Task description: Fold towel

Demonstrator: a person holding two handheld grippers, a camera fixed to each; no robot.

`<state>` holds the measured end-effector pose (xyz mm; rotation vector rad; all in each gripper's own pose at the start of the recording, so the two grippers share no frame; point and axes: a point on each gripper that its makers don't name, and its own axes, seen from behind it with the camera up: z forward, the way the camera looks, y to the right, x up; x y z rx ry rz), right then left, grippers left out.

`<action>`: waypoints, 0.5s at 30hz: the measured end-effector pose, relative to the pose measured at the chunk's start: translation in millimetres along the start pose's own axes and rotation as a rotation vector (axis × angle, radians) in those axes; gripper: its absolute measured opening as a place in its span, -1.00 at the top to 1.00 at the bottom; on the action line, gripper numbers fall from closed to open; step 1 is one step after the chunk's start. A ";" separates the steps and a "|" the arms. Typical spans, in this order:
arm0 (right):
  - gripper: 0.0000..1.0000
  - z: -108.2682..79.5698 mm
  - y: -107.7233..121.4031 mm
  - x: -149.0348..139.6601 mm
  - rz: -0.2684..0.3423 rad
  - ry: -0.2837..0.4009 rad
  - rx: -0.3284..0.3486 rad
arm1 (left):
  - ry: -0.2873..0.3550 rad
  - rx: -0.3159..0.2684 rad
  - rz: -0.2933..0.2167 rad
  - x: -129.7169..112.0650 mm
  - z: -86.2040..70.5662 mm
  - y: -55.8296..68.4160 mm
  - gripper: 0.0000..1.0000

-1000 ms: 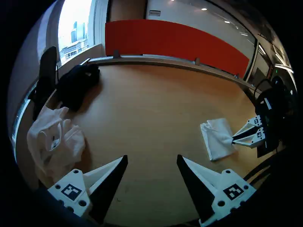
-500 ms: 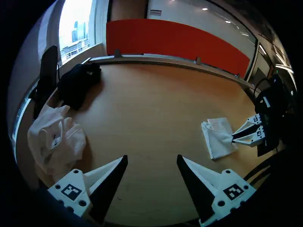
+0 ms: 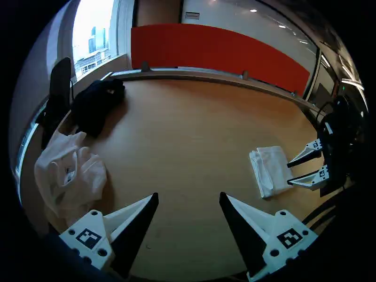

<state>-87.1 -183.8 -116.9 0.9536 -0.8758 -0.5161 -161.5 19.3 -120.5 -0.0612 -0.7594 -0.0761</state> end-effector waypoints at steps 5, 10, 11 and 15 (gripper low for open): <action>-0.39 -0.2 2.1 -15.4 0.026 -0.020 -0.012 | 0.001 -0.001 -0.002 0.2 0.6 1.6 -0.93; -0.39 -2.3 3.5 -33.2 0.050 -0.042 -0.024 | 0.001 -0.003 -0.002 1.0 1.2 2.7 -0.93; -0.39 -2.9 3.7 -36.6 0.053 -0.046 -0.026 | 0.001 -0.003 -0.001 1.2 1.3 2.9 -0.93; -0.39 -6.7 4.4 -51.2 0.066 -0.065 -0.037 | 0.000 -0.005 0.002 1.6 1.7 3.9 -0.93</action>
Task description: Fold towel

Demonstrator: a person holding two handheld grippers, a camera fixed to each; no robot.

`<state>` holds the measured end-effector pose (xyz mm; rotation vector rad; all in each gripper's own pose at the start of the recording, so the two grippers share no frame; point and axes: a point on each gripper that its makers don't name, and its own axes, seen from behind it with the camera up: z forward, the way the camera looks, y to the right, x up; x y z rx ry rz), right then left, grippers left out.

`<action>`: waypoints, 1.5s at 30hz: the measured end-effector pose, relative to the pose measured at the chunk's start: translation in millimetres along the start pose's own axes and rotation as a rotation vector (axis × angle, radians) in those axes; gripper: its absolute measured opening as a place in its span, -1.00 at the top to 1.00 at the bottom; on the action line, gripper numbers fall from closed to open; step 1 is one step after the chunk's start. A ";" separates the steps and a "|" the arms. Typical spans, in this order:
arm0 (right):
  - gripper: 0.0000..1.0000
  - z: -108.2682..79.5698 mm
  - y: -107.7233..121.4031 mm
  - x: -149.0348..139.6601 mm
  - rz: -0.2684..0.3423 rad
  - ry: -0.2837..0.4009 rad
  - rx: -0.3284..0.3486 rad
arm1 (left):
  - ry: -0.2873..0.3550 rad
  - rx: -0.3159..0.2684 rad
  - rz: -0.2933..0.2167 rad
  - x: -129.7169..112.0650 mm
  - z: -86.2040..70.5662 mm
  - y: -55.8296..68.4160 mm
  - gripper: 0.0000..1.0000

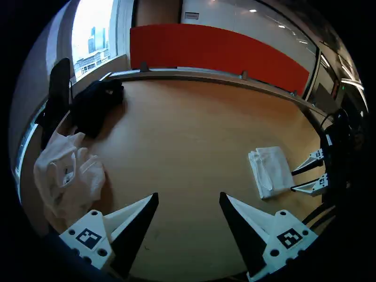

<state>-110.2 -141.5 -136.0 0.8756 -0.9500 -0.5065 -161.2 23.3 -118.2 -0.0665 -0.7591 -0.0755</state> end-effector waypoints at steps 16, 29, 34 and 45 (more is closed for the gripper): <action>-0.20 3.6 4.1 -30.1 0.035 -0.052 -0.023 | -0.006 -0.007 0.008 -2.7 -1.0 4.4 -0.93; 0.28 5.4 5.3 -37.6 0.072 -0.062 -0.039 | -0.005 -0.007 0.011 -4.4 -3.0 4.8 -0.93; 0.29 5.2 4.9 -38.2 0.089 -0.059 -0.050 | -0.003 -0.009 0.011 -4.3 -3.4 5.7 -0.93; 0.89 4.4 8.1 -38.9 0.102 -0.052 -0.069 | -0.006 -0.012 0.016 -7.6 -3.9 6.9 -0.93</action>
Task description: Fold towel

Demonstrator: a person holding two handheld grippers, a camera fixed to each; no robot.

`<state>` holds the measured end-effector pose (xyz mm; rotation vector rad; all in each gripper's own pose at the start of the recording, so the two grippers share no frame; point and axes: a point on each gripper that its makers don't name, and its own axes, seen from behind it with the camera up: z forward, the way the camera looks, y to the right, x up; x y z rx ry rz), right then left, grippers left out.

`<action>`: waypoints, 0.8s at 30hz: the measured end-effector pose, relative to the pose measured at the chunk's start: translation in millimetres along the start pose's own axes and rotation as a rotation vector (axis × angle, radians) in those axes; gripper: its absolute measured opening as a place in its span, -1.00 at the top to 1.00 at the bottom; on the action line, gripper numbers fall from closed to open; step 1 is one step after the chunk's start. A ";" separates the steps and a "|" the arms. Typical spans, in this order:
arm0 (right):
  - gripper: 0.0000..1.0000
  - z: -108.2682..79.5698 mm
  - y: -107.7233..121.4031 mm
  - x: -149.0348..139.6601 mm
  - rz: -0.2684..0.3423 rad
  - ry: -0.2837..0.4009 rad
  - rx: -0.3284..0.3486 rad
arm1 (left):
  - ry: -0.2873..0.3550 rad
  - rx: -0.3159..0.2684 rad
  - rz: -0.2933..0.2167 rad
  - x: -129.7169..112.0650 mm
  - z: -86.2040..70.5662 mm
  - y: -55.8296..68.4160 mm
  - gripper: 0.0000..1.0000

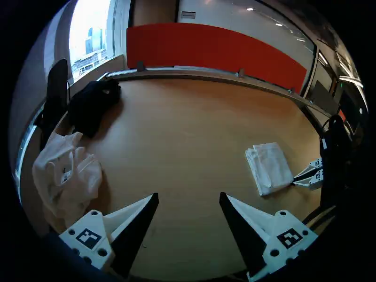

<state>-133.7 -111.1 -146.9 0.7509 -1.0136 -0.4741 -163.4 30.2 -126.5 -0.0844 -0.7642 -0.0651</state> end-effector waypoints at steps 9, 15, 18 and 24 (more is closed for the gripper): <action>0.91 -10.6 4.9 15.5 -0.005 0.034 -0.013 | -0.001 -0.010 0.002 -0.6 2.3 2.3 -0.93; 0.91 -33.1 13.2 53.5 -0.024 0.092 -0.034 | 0.011 -0.021 0.003 5.8 4.7 3.9 -0.93; 0.91 -46.3 18.4 81.2 -0.036 0.136 -0.047 | 0.021 -0.024 0.016 12.8 5.0 5.3 -0.93; 0.91 -71.7 28.0 135.2 -0.048 0.221 -0.068 | 0.048 -0.039 0.035 28.7 4.7 13.0 -0.93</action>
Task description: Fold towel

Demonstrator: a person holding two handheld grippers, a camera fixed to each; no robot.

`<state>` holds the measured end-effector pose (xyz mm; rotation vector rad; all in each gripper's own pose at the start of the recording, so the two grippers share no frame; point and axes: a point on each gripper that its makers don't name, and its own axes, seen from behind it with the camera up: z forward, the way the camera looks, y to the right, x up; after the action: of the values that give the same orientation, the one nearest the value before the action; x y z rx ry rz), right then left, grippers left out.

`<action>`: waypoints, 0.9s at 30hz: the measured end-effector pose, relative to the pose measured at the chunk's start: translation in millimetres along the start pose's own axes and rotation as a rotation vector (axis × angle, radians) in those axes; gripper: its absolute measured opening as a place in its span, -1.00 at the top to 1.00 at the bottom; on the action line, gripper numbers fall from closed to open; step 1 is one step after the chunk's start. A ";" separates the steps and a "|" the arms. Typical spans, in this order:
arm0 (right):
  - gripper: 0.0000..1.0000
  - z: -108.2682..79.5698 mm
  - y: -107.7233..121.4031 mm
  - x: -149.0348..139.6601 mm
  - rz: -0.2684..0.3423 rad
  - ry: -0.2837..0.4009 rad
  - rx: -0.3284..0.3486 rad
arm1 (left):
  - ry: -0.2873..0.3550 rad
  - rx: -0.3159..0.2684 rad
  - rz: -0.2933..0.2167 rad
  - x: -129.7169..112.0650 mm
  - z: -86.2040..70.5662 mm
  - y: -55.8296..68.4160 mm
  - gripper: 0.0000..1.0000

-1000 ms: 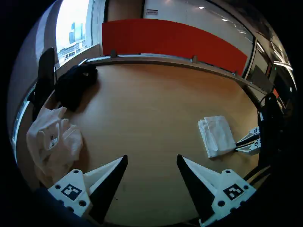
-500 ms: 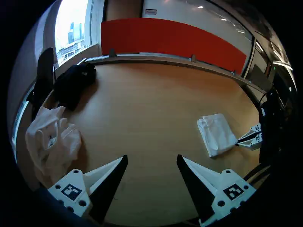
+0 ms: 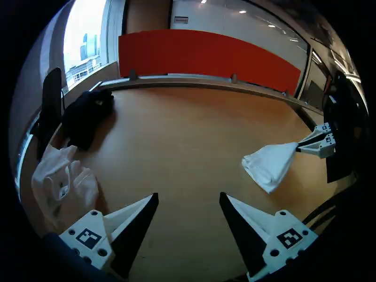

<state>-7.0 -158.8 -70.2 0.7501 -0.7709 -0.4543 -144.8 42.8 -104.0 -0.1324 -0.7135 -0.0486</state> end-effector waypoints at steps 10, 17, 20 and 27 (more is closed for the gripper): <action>0.91 -35.6 29.5 53.7 0.026 0.092 -0.030 | 0.038 -0.041 0.015 26.9 5.7 16.9 -0.93; 0.91 -61.7 67.7 39.5 0.040 0.080 -0.074 | 0.045 -0.076 0.002 38.2 11.5 29.7 -0.93; 0.91 -71.3 86.9 24.9 0.048 0.062 -0.091 | 0.041 -0.078 0.004 39.0 14.0 32.4 -0.93; 0.91 -92.2 136.7 -8.7 0.070 0.028 -0.130 | 0.032 -0.074 0.008 39.9 17.9 39.8 -0.93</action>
<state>71.1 -23.6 -16.7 0.6058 -0.7317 -0.4254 -122.7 84.7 -68.6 -0.2052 -0.6793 -0.0696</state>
